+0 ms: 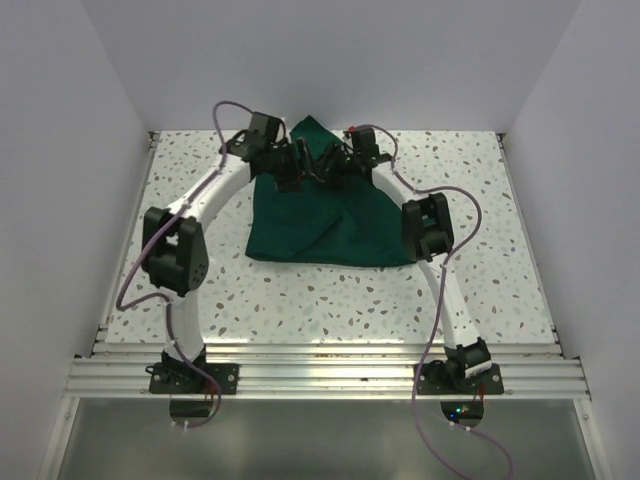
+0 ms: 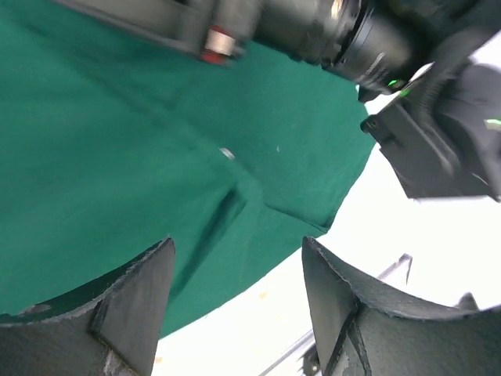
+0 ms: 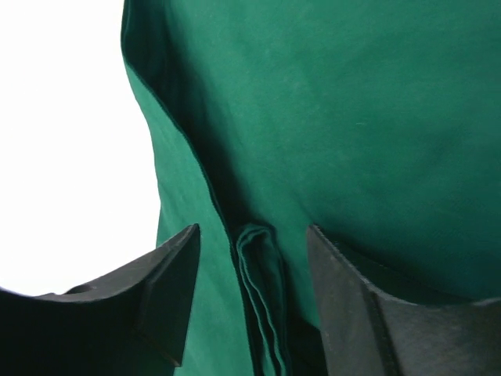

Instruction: Prepare the surgical pack

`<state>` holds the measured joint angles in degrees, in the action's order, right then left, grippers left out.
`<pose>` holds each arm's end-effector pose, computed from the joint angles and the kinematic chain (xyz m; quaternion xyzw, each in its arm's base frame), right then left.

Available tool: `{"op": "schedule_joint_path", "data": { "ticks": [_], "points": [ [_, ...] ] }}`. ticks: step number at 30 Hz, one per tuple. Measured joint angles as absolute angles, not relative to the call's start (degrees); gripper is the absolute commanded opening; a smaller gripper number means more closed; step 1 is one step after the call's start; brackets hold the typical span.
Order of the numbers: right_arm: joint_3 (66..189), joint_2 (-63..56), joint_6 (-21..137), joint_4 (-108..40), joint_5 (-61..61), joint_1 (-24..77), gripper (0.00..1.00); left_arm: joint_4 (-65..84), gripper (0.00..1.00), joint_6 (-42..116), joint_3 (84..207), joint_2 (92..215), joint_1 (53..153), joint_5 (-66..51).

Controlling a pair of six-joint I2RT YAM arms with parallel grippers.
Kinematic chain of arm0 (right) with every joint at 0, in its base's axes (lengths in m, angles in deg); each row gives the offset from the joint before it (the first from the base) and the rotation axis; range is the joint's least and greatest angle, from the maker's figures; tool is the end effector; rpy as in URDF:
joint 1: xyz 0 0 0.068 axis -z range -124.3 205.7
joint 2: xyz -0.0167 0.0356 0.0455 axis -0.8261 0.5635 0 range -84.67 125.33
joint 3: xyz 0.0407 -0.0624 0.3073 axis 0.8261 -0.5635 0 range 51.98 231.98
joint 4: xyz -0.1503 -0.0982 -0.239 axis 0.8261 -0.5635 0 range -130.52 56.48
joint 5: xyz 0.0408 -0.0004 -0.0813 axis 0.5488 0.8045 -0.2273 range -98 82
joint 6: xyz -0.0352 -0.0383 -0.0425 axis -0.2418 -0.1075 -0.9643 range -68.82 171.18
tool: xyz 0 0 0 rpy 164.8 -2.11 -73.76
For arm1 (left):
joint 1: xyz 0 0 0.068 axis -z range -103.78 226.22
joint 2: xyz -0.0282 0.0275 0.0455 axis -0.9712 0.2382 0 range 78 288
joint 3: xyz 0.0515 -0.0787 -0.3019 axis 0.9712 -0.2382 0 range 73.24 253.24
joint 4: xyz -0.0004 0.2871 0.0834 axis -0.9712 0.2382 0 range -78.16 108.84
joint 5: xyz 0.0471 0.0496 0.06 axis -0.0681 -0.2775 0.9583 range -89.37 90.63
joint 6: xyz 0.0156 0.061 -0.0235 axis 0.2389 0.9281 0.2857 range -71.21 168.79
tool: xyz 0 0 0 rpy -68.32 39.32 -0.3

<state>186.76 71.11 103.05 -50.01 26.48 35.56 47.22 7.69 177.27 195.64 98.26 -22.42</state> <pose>0.6303 0.2635 0.1222 0.1081 0.8598 0.4633 0.1855 0.4880 -0.2202 0.2851 -0.0830 0.9167 -0.3392 0.1945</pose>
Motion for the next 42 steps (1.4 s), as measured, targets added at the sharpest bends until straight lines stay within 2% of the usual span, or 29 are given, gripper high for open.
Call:
{"op": "schedule_joint_path", "data": {
  "ticks": [4, 8, 13, 16, 19, 23, 25, 26, 28, 29, 36, 42],
  "points": [
    [188.20, 70.63, 101.02, -53.70, 25.25, 37.11, 0.66, 46.00, 0.66, 9.35, 170.14, 184.15, 93.24, -19.56],
    [188.73, 69.87, 98.77, -56.76, 23.81, 39.17, 0.67, 44.73, 0.54, 10.51, 163.24, 177.61, 90.70, -17.94],
    [189.14, 68.34, 95.12, -62.14, 21.91, 40.74, 0.67, 44.53, 0.37, 11.84, 154.43, 176.80, 91.57, -17.74],
    [187.33, 65.23, 92.56, -65.48, 20.97, 40.76, 0.65, 45.43, 0.25, 13.02, 153.25, 177.46, 91.66, -17.81],
    [184.44, 60.27, 90.94, -68.04, 20.97, 40.59, 0.63, 45.23, 0.19, 14.33, 153.25, 177.52, 91.66, -18.31],
    [178.85, 52.25, 89.02, -70.44, 21.76, 40.37, 0.52, 44.82, 0.11, 15.54, 153.25, 178.01, 91.66, -20.19],
    [176.03, 48.51, 87.58, -71.60, 22.61, 40.28, 0.40, 44.16, 0.07, 15.73, 153.12, 178.66, 91.66, -21.37],
    [173.67, 46.35, 86.81, -71.62, 23.57, 40.26, 0.28, 44.01, 0.05, 15.95, 153.01, 179.01, 91.66, -21.92],
    [168.64, 42.46, 85.07, -72.15, 25.65, 40.24, 0.18, 43.46, 0.02, 16.72, 152.24, 179.78, 91.66, -23.21],
    [166.15, 40.82, 84.28, -72.37, 26.74, 40.13, 0.10, 43.35, 0.01, 16.93, 151.72, 179.97, 91.66, -23.58],
    [153.26, 37.06, 80.43, -72.41, 32.58, 39.03, 0.05, 42.54, 0.00, 18.05, 145.38, 180.23, 91.66, -25.68],
    [149.21, 37.32, 80.08, -71.19, 34.46, 38.03, 0.01, 42.00, 0.00, 18.14, 140.86, 180.23, 91.66, -26.49]
  ]
}}
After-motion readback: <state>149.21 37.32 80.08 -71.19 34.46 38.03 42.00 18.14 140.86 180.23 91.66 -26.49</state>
